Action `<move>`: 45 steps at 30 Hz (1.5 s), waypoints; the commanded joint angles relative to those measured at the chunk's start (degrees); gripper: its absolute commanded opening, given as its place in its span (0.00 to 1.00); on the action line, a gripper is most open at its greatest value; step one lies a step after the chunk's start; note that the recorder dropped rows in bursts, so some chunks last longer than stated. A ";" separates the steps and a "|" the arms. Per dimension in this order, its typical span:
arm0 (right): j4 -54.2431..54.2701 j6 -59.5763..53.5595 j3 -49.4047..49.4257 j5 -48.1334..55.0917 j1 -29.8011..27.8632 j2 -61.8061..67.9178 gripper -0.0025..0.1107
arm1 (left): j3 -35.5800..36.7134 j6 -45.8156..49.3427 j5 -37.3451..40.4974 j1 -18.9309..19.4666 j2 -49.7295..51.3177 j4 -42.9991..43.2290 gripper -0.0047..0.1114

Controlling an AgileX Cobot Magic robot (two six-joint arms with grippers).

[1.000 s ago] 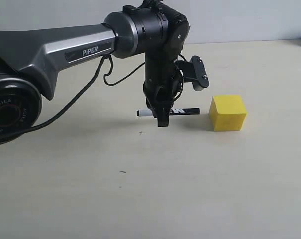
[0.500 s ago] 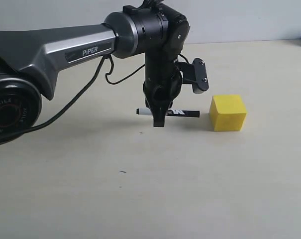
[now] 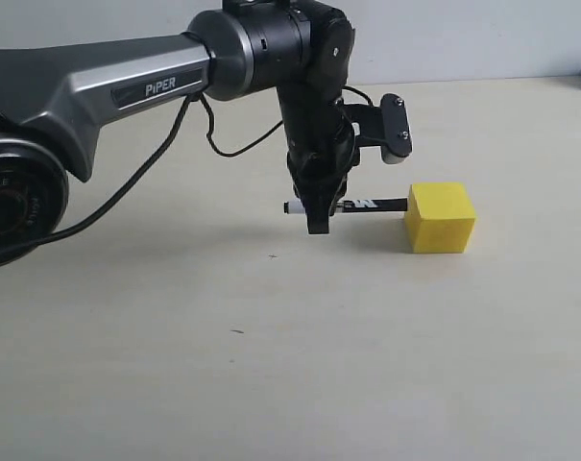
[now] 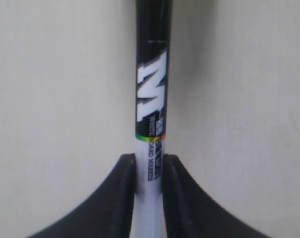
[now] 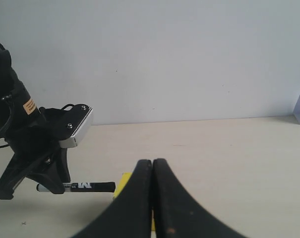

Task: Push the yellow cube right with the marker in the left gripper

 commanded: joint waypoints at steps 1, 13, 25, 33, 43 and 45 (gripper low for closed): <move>-0.01 -0.09 0.28 -0.48 0.05 -0.30 0.02 | -0.25 -0.62 -0.92 -0.06 -0.67 -0.97 0.04; -0.01 -0.09 0.28 -0.48 0.05 -0.30 0.02 | -0.25 -2.13 -0.13 0.05 0.23 -1.08 0.04; -0.01 -0.09 0.28 -0.48 0.05 -0.30 0.02 | -0.25 -3.69 -0.02 0.05 0.34 -1.08 0.04; -0.01 -0.09 0.28 -0.48 0.05 -0.30 0.02 | -0.25 -4.24 0.75 0.05 0.34 -1.08 0.04; -0.01 -0.09 0.28 -0.48 0.05 -0.30 0.02 | -0.25 -4.08 0.22 0.05 0.34 0.17 0.04; -0.01 -0.09 0.28 -0.48 0.05 -0.30 0.02 | -0.25 -4.08 0.39 0.05 0.34 0.55 0.04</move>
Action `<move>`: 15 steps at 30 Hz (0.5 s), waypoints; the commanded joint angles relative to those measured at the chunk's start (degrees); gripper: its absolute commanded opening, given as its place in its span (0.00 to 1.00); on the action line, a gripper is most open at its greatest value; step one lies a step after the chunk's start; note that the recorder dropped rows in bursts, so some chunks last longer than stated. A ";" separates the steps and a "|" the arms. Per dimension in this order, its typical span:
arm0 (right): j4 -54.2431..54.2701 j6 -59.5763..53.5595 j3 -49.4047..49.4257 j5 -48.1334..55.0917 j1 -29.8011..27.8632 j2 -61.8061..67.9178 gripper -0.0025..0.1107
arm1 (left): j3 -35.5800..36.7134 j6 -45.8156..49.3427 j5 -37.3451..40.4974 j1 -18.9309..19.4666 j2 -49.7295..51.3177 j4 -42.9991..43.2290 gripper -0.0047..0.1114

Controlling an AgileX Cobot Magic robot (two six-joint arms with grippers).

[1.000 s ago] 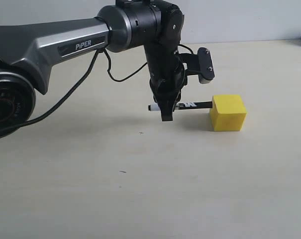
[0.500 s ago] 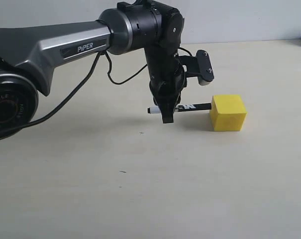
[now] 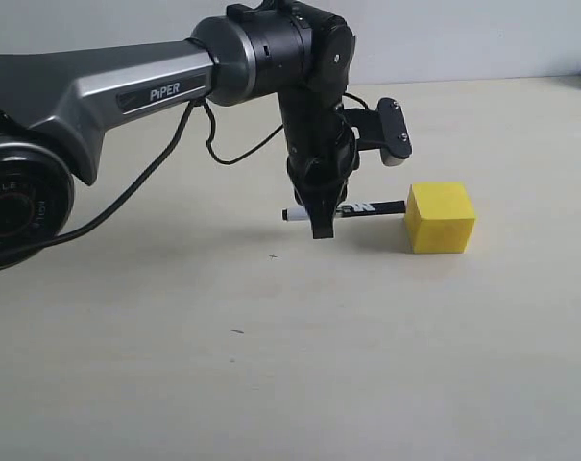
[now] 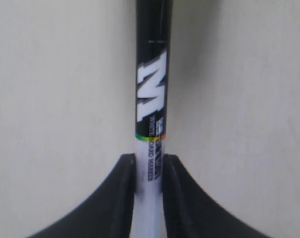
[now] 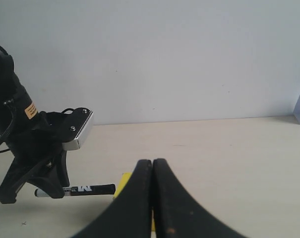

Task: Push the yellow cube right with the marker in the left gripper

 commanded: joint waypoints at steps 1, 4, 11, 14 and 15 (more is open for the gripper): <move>-0.01 -0.09 0.28 -0.48 0.05 -0.30 0.02 | -0.25 -0.45 0.10 0.05 -0.24 0.79 0.04; -0.01 -0.09 0.28 -0.48 0.05 -0.30 0.02 | -0.25 -0.45 0.78 0.05 -0.24 0.79 0.04; -0.01 -0.09 0.28 -0.48 0.05 -0.30 0.02 | -0.25 -0.45 0.43 -0.05 -0.24 0.40 0.04; -0.01 -0.09 0.28 -0.48 0.05 -0.30 0.02 | -0.25 -0.45 0.55 -0.05 -0.24 0.79 0.04; -0.01 -0.09 0.28 -0.48 0.05 -0.30 0.02 | -0.25 -0.45 0.78 -0.05 -0.24 0.79 0.04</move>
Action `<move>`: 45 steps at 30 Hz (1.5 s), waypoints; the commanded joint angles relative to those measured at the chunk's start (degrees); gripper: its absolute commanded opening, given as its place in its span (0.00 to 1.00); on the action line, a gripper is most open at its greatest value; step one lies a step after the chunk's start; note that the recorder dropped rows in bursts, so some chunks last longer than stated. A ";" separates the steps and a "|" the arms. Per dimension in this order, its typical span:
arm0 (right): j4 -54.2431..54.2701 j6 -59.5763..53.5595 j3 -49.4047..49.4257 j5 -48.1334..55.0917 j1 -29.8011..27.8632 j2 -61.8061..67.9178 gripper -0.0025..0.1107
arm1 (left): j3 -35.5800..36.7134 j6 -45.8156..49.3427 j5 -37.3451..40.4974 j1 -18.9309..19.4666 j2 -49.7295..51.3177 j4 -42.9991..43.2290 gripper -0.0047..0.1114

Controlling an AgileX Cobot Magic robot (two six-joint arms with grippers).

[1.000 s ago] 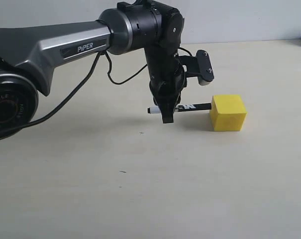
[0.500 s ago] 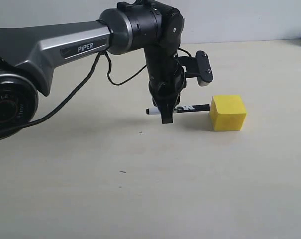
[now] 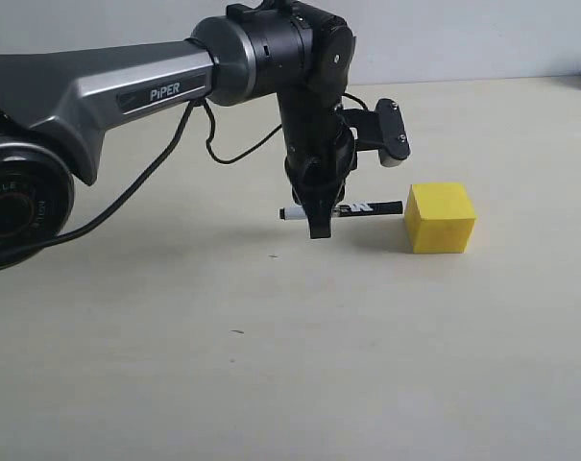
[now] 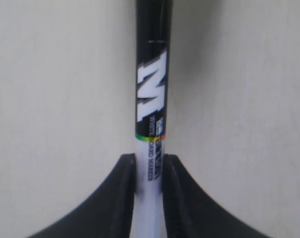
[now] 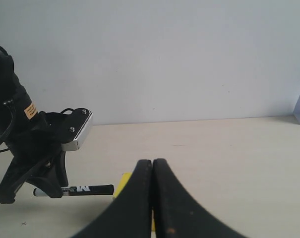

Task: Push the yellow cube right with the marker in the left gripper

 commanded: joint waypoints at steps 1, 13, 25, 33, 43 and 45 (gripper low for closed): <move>-0.01 -0.09 0.28 -0.48 0.05 -0.30 0.02 | -0.25 -0.45 0.46 -0.05 -0.24 0.00 0.04; -0.01 -0.09 0.28 -0.48 0.05 -0.30 0.02 | -0.25 1.54 1.38 -0.05 -0.24 0.00 0.04; -0.01 -0.09 0.28 -0.48 0.05 -0.30 0.02 | -0.25 0.84 2.15 -0.05 -0.24 -0.75 0.04; -0.01 -0.09 0.28 -0.48 0.05 -0.30 0.02 | -0.25 0.84 2.41 -0.05 -0.24 -0.75 0.04; -0.01 -0.09 0.28 -0.48 0.05 -0.30 0.02 | -0.25 1.06 2.42 -0.05 -0.24 -0.75 0.04; -0.01 -0.09 0.28 -0.48 0.05 -0.30 0.02 | -0.25 1.06 2.42 -0.05 -0.24 -0.75 0.04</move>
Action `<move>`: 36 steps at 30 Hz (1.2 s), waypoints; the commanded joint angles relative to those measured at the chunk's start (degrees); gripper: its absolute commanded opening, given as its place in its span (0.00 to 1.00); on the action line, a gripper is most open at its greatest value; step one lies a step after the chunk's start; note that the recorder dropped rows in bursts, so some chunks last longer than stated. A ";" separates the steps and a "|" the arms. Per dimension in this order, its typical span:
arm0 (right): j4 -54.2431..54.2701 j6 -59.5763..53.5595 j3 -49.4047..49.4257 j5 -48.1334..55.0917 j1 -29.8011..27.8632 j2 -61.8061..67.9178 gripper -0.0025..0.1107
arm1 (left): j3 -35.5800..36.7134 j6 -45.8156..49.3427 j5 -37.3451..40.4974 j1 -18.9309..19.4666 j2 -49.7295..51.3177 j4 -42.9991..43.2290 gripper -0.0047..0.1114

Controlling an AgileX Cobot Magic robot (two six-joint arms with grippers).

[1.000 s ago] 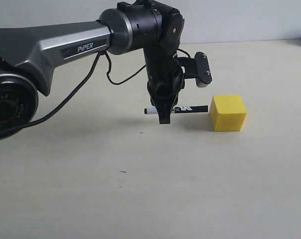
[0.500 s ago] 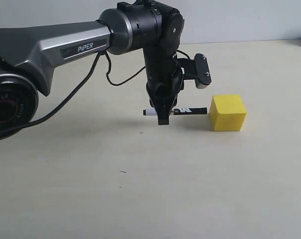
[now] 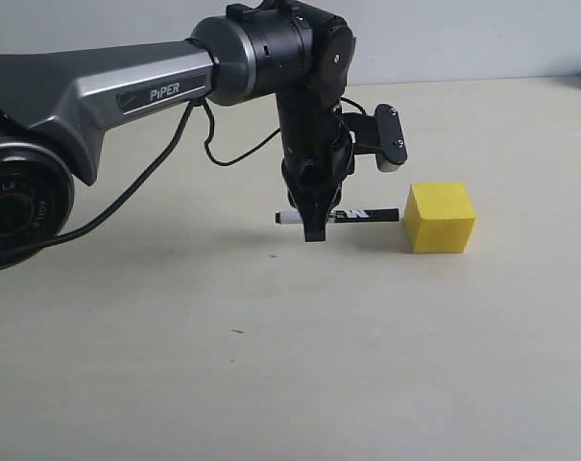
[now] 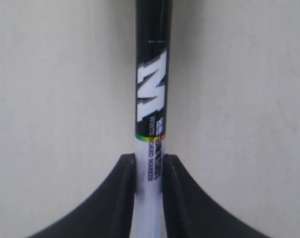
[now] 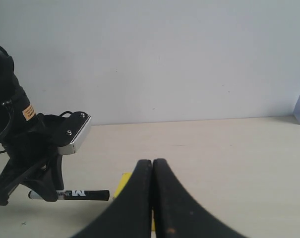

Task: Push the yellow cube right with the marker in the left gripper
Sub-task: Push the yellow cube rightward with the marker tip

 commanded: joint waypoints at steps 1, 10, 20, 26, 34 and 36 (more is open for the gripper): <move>-0.01 -0.09 0.28 -0.48 0.05 -0.30 0.02 | -0.25 -0.21 0.26 -0.05 -0.24 -0.75 0.04; -0.01 -0.09 0.28 -0.48 0.05 -0.30 0.02 | -0.25 3.68 1.08 -0.05 -0.24 -0.60 0.04; -0.01 -0.09 0.28 -0.48 0.05 -0.30 0.02 | -0.25 6.65 -2.63 -0.05 -0.24 -2.10 0.04; -0.01 -0.09 0.28 -0.48 0.05 -0.30 0.02 | -0.25 6.65 -5.35 -1.08 -0.24 -6.66 0.04; -0.01 -0.09 0.28 -0.48 0.05 -0.30 0.02 | -0.25 2.36 -5.74 -0.90 -0.24 -5.62 0.04; -0.01 -0.09 0.28 -0.48 0.05 -0.30 0.02 | -0.25 -2.03 -5.00 -0.57 -0.24 -3.46 0.04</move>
